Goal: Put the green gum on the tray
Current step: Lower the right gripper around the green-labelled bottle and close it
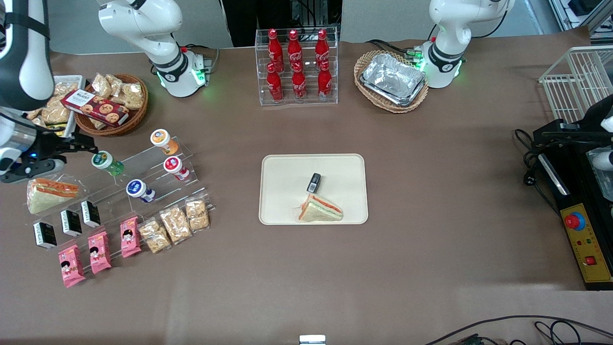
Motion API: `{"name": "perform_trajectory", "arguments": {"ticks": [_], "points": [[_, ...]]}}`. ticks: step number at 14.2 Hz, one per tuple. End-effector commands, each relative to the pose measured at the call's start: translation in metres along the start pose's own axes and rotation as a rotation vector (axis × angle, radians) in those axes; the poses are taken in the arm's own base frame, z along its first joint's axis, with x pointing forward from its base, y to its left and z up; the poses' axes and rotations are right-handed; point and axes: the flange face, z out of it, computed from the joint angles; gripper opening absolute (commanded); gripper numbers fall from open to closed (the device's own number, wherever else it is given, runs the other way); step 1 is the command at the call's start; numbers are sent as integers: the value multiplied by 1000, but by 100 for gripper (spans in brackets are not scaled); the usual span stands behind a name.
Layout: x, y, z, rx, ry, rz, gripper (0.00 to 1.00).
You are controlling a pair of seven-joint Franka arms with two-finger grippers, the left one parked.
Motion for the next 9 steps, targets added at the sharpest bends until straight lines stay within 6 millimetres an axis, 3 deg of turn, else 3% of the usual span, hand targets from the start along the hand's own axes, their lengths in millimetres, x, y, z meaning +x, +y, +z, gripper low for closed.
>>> {"name": "perform_trajectory", "arguments": {"ticks": [1,3,9], "points": [[-16,1,45,-13,6,-5,100],[-23,10,66,-12,17,14,100],[-22,13,88,-22,30,16,99]]}}
